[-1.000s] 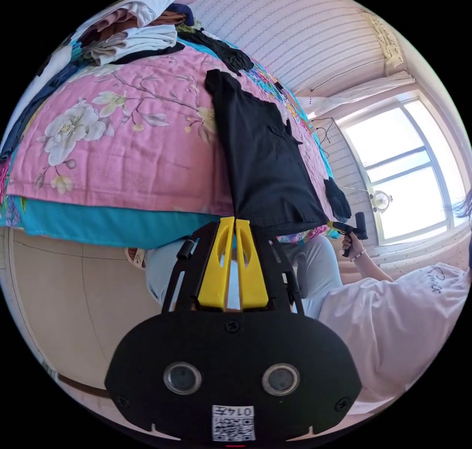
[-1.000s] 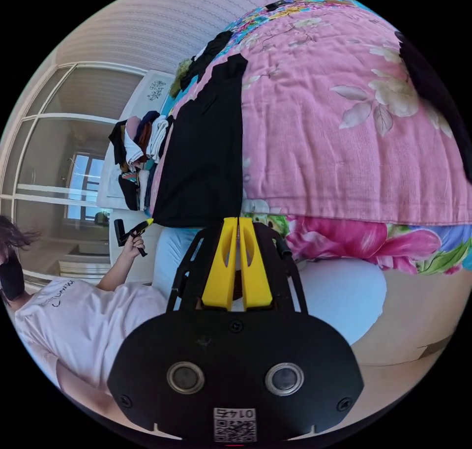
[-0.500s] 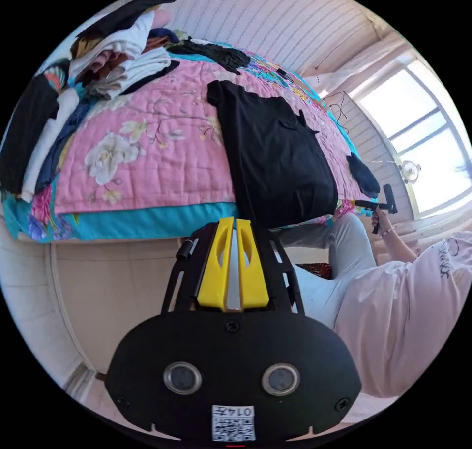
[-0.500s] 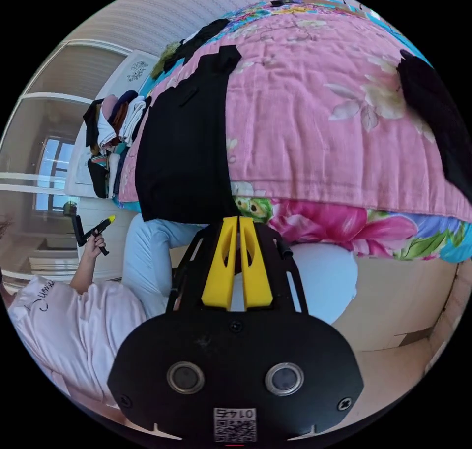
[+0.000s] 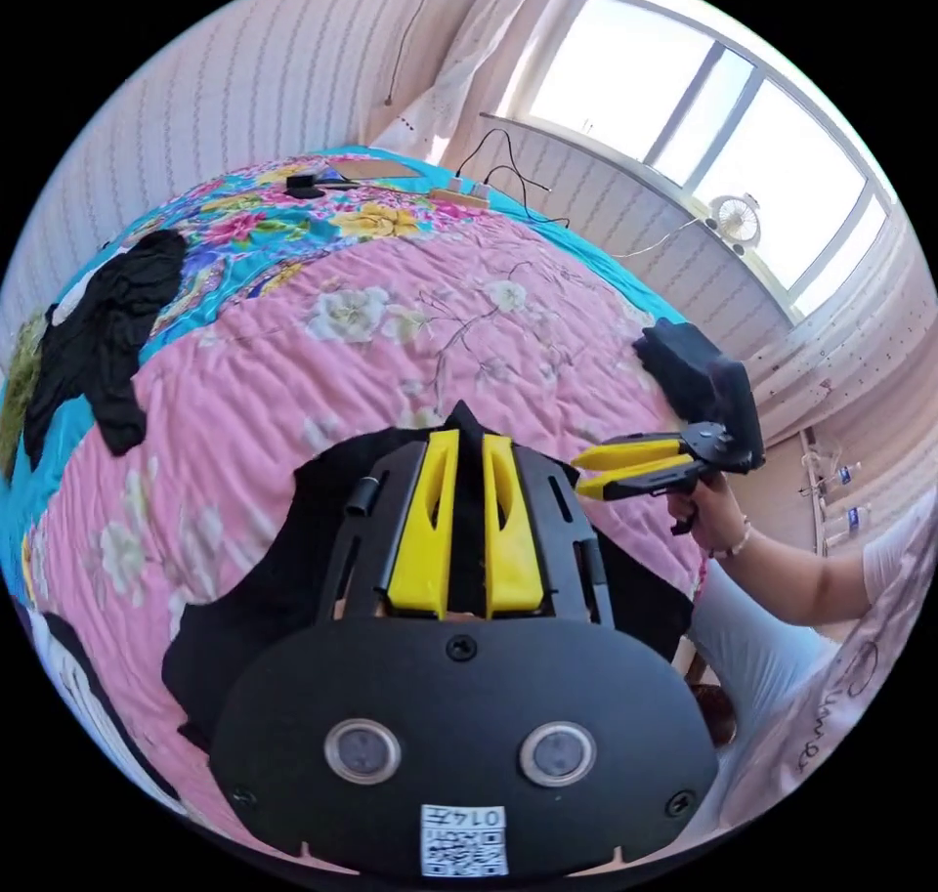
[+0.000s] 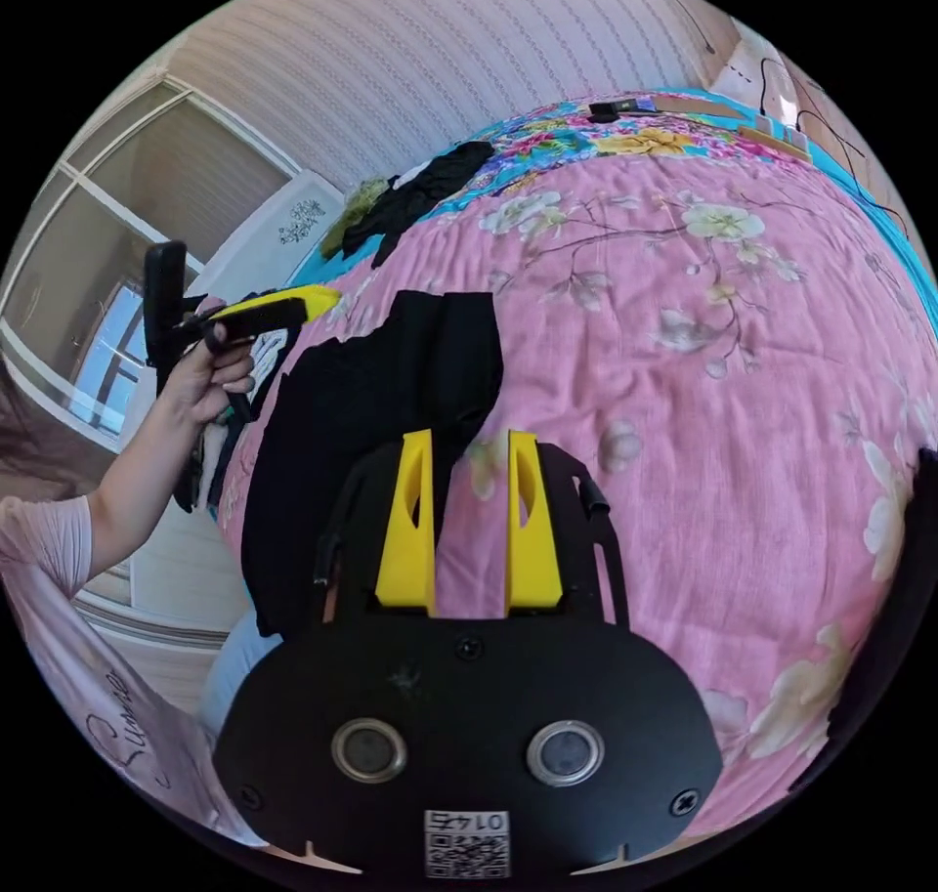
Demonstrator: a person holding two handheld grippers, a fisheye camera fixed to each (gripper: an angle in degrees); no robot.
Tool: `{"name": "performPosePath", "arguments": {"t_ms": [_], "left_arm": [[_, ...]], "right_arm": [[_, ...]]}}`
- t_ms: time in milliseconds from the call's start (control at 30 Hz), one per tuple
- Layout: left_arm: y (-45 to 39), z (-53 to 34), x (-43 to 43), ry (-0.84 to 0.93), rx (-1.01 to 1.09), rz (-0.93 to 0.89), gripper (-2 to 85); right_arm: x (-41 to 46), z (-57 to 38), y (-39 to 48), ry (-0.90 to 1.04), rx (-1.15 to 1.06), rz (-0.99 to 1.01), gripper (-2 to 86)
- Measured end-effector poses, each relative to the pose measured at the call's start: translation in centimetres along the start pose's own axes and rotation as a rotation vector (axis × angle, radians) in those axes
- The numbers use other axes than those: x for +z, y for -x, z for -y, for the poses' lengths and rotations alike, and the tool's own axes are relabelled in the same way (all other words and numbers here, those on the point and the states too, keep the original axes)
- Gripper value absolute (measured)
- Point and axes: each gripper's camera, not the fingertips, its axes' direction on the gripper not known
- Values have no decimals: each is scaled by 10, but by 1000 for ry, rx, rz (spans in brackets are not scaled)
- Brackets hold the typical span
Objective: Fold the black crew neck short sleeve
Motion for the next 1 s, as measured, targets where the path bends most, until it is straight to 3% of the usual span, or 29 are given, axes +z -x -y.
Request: {"name": "performPosePath", "arguments": {"t_ms": [167,300,433,567,633,767,900,1000], "left_arm": [[8,28,97,298,-18,44,65],[6,33,87,201,-1,-60,0],[-14,42,111,208,157,-29,-5],[7,40,114,217,87,-72,16],[28,31,73,158,23,-137,82],[58,-24,-30,-41,-52,-97,84],[97,-161,-130,-188,-329,66,66],[124,-274,-177,-217,-611,155,55]], "right_arm": [[10,15,-4,9,110,160,37],[0,23,9,-6,152,198,21],[-9,34,20,-44,236,191,15],[9,53,30,27,343,152,13],[8,61,39,19,372,162,13],[-5,84,67,43,374,154,10],[-31,122,111,75,283,69,0],[-19,170,174,148,89,195,-2]]}}
